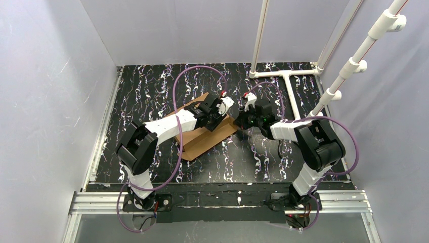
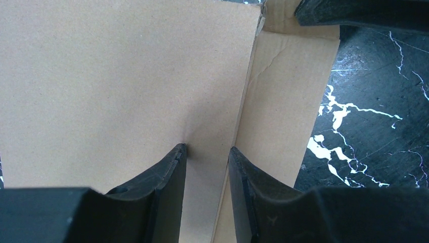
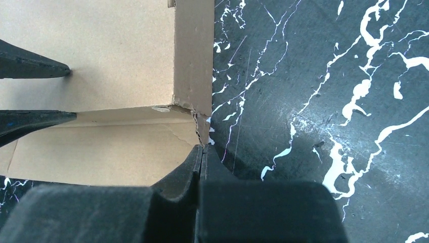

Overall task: Fold the paper box
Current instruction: Close the paper box at the center of the board.

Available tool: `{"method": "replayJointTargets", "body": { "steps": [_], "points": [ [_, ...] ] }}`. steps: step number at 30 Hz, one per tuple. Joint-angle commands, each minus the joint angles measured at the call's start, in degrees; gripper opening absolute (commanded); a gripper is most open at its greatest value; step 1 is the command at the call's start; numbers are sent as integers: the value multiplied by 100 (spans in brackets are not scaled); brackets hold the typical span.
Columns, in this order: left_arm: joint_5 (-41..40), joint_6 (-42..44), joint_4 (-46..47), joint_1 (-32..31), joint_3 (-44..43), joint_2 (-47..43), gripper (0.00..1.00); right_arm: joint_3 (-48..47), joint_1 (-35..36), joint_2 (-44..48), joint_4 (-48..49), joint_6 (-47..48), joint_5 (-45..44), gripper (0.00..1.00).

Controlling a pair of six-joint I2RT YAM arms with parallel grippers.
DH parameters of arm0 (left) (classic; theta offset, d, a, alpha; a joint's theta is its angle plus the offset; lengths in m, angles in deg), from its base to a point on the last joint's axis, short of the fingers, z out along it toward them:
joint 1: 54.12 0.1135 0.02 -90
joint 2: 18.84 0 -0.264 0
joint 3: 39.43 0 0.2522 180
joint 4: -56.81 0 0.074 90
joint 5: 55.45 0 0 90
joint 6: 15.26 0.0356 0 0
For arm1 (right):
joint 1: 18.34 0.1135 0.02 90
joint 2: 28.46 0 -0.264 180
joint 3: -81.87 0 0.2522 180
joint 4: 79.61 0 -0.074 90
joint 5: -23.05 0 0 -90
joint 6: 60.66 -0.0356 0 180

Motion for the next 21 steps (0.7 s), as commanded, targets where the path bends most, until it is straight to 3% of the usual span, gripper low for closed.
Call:
{"method": "replayJointTargets", "body": {
  "steps": [1, 10, 21],
  "points": [
    [141, -86, -449, 120, 3, 246, 31, -99, 73, 121, -420, 215, -80, 1],
    [169, -79, -467, 124, -6, 245, 31, -225, 352, 120, -543, 498, -30, 1],
    [217, -76, -484, 140, -8, 272, 31, -394, 353, 237, -898, 701, -1006, 1]
  ]
}}
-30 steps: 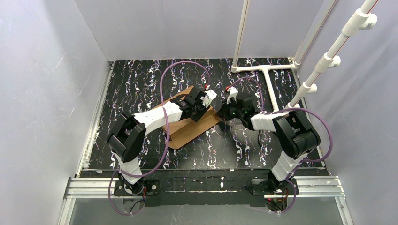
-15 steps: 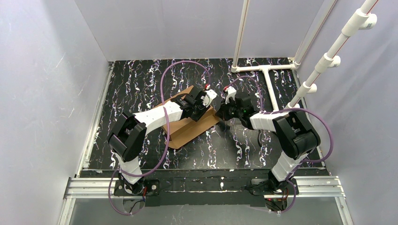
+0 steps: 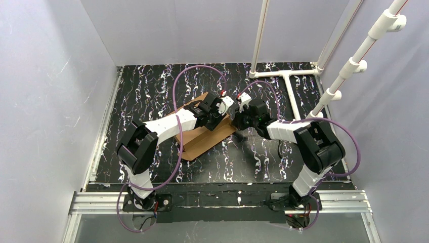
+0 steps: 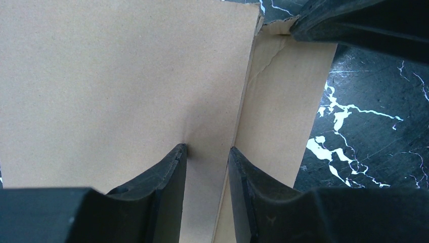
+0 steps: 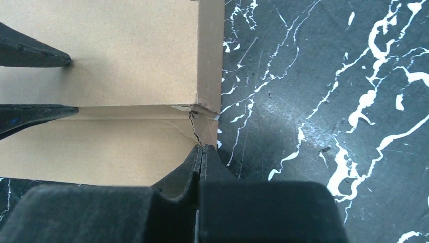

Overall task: Fold the paper box
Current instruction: Close the paper box at the center of the board.

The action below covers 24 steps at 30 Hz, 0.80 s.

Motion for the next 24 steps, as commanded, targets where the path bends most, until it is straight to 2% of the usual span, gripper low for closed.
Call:
{"method": "replayJointTargets", "body": {
  "steps": [1, 24],
  "points": [
    [162, -79, -447, 105, 56, 229, 31, -178, -3, 150, -390, 223, -458, 1],
    [180, -69, -522, 154, 47, 208, 31, -315, 14, 203, -636, 382, -459, 1]
  ]
}}
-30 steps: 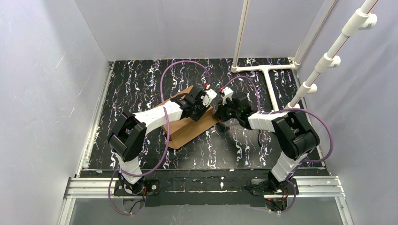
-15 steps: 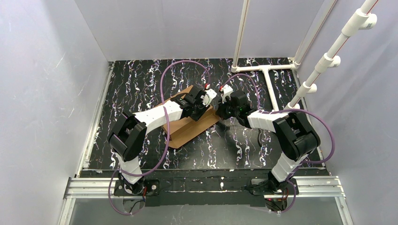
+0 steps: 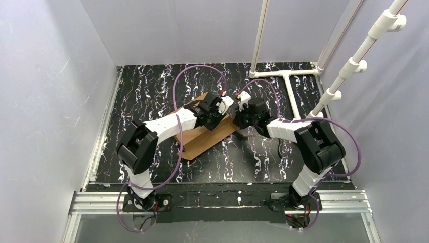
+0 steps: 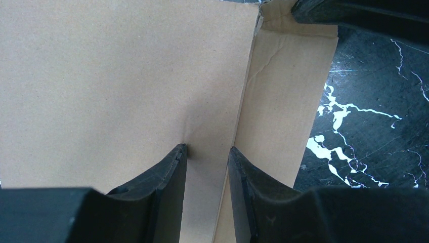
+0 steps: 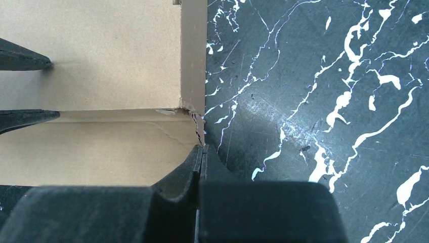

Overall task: Fold the paper box
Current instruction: Close the paper box at the center of the board.

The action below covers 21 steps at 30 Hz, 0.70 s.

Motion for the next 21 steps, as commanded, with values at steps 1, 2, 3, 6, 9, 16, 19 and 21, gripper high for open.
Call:
{"method": "replayJointTargets", "body": {
  "steps": [1, 2, 3, 6, 9, 16, 19, 21],
  "points": [
    [125, -88, -471, 135, 91, 177, 31, -134, 8, 165, -290, 107, -77, 1],
    [135, -82, -471, 143, 96, 172, 31, -138, 20, 157, -290, 108, -51, 1],
    [134, -83, -471, 138, 98, 172, 31, -138, 35, 154, -284, 121, -15, 1],
    [162, -89, -464, 138, 103, 163, 31, -153, 118, 145, -288, 192, 70, 1],
    [191, -107, -471, 137, 106, 164, 31, -201, 191, 124, -329, 245, 45, 1],
    [272, -90, -467, 138, 128, 146, 30, -308, 215, 82, -450, 358, -178, 1],
    [333, -68, -471, 138, 138, 146, 30, -375, 215, 92, -496, 407, -287, 1],
    [372, -56, -471, 137, 144, 146, 30, -444, 215, 91, -550, 560, -361, 1]
  ]
}}
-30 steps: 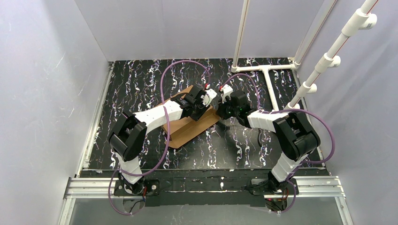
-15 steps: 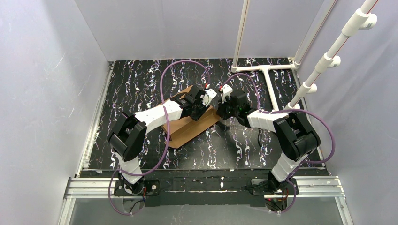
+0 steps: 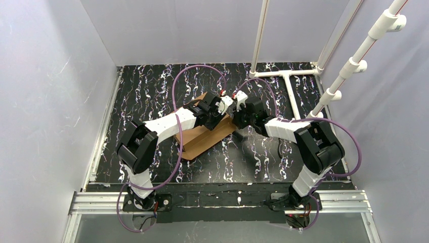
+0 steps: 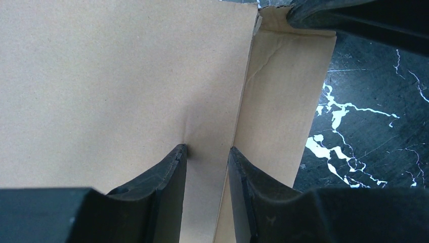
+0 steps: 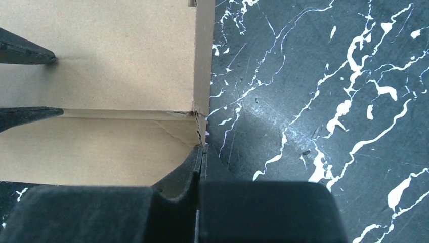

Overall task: Fold the paper box
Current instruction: Close the paper box at the center of the board.

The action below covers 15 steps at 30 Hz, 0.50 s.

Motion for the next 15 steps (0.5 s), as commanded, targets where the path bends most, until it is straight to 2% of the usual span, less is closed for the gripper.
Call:
{"method": "replayJointTargets", "body": {
  "steps": [1, 15],
  "points": [
    [292, -53, -480, 100, 146, 146, 30, -304, 27, 86, -286, 323, -265, 1],
    [608, -14, -526, 105, 108, 203, 29, -606, 79, 2, -473, 667, -210, 1]
  ]
}}
